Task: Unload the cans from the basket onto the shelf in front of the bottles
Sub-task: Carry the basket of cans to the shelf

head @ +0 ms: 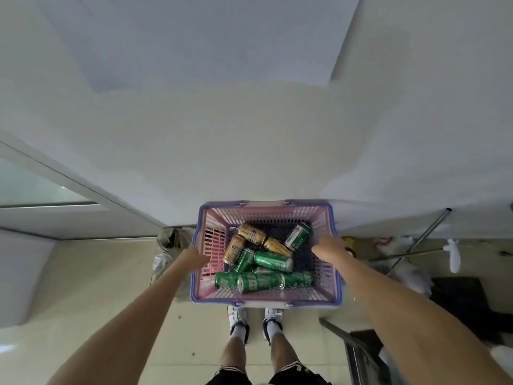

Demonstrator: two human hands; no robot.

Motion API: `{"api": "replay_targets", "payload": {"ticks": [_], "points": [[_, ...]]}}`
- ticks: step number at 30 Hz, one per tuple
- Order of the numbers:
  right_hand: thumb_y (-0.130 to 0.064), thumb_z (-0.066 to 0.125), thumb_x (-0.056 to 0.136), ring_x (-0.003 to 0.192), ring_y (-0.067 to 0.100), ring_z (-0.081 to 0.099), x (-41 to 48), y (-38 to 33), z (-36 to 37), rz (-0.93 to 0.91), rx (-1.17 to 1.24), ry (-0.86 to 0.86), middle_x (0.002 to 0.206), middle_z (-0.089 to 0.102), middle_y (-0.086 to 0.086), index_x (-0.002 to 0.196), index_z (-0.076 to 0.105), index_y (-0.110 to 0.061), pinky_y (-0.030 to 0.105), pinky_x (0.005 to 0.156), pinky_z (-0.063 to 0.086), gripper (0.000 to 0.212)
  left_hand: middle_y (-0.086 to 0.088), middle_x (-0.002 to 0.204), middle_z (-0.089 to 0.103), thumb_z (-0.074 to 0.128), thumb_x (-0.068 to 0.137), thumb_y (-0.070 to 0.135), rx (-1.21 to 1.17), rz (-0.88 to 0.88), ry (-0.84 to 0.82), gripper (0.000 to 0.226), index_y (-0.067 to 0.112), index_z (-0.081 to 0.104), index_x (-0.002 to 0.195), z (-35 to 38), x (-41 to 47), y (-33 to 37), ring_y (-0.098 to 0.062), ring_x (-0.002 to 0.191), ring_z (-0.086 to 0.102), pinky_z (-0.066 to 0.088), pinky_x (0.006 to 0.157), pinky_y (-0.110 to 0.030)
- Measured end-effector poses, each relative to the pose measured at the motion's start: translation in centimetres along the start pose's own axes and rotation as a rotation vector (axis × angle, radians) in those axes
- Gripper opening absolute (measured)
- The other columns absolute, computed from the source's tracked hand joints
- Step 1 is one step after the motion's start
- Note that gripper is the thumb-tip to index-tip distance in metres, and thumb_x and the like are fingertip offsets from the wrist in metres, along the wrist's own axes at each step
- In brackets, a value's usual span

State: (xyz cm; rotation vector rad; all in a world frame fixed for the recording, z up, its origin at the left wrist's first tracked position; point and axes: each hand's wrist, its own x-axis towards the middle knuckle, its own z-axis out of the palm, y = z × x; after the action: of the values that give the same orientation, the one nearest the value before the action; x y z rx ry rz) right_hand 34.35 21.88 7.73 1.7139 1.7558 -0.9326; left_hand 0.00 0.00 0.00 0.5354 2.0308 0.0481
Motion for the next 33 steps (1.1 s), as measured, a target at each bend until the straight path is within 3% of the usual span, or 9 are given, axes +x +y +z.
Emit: {"api": "replay_targets", "payload": {"ticks": [3,5,10,14,18,21,25,30,33], "points": [[-0.034,0.059,0.094,0.093,0.036,0.06,1.6,0.6,1.9,0.134,0.029,0.045,0.111,0.058,0.022,0.115,0.059,-0.009,0.046,0.083,0.051,0.032,-0.008,0.114,0.069,0.074,0.064,0.041,-0.052,-0.1,-0.047,0.075,0.011,0.058,0.13,2.2,6.1,-5.5,-0.027,0.104,0.068,0.059,0.091,-0.041],[-0.031,0.062,0.096,0.133,0.041,0.046,0.7,0.0,2.3,0.184,0.109,0.145,0.152,0.038,0.022,0.154,0.031,-0.006,0.05,0.1,0.047,0.071,-0.009,0.117,0.068,0.075,0.073,0.028,-0.108,-0.113,-0.1,0.058,0.011,0.057,0.126,2.8,3.7,-4.9,-0.029,0.109,0.066,0.056,0.094,-0.04],[-0.028,0.061,0.098,0.112,0.036,0.06,-0.1,-0.1,2.4,0.286,0.309,0.157,0.15,0.041,0.021,0.16,0.014,-0.002,0.046,0.089,0.057,0.082,-0.012,0.117,0.068,0.082,0.05,0.034,-0.503,-0.11,-0.075,0.087,0.011,0.054,0.128,2.3,3.9,-6.1,-0.03,0.105,0.068,0.057,0.091,-0.05],[-0.029,0.059,0.099,0.113,0.034,0.057,-0.3,-0.2,1.5,0.329,0.426,0.126,0.158,0.029,0.02,0.161,0.012,-0.003,0.042,0.093,0.053,0.082,-0.017,0.112,0.06,0.061,0.082,0.003,-0.776,-0.154,-0.139,0.028,0.002,0.058,0.11,-1.2,-4.8,-0.1,-0.033,0.11,0.058,0.047,0.103,-0.051],[-0.03,0.061,0.096,0.136,0.039,0.046,-0.3,-0.4,1.8,0.337,0.466,0.124,0.164,0.023,0.017,0.162,0.01,-0.007,0.048,0.108,0.046,0.087,-0.017,0.109,0.058,0.056,0.076,0.0,-0.851,-0.204,-0.092,0.023,0.001,0.059,0.098,-1.0,-4.7,-1.4,-0.03,0.1,0.06,0.049,0.096,-0.044],[-0.032,0.06,0.093,0.14,0.043,0.037,-1.8,-0.4,3.3,0.325,0.33,0.21,0.16,0.024,0.018,0.158,0.02,-0.006,0.056,0.112,0.038,0.08,-0.016,0.086,0.058,0.056,0.081,-0.003,-0.773,-0.199,0.055,0.01,0.005,0.056,0.074,-0.6,-6.3,-1.0,-0.022,0.07,0.055,0.049,0.075,-0.031],[-0.034,0.058,0.096,0.133,0.043,0.045,-4.1,-0.7,2.6,0.328,0.314,0.456,0.147,0.043,0.024,0.142,0.043,0.0,0.052,0.106,0.041,0.06,-0.021,0.091,0.075,0.069,0.074,0.0,-0.749,-0.098,0.07,0.008,-0.001,0.067,0.083,-0.4,-7.5,0.6,-0.036,0.087,0.073,0.059,0.088,-0.049],[-0.026,0.045,0.108,0.074,0.032,0.073,-6.6,-2.7,2.8,0.076,0.624,0.496,0.098,0.074,0.021,0.113,0.062,0.002,0.034,0.058,0.057,0.033,-0.024,0.102,0.075,0.065,0.085,0.0,-0.752,0.085,-0.226,0.016,-0.009,0.07,0.097,0.7,-9.3,5.0,-0.034,0.09,0.072,0.058,0.087,-0.046],[-0.029,0.045,0.108,0.055,0.027,0.072,-7.5,-4.5,4.2,0.04,0.839,0.427,0.072,0.073,0.016,0.1,0.058,-0.003,0.041,0.057,0.063,0.03,-0.026,0.112,0.072,0.054,0.1,0.012,-0.755,0.141,-0.266,0.027,-0.008,0.07,0.108,2.1,-10.8,7.4,-0.034,0.096,0.071,0.059,0.077,-0.034]]}}
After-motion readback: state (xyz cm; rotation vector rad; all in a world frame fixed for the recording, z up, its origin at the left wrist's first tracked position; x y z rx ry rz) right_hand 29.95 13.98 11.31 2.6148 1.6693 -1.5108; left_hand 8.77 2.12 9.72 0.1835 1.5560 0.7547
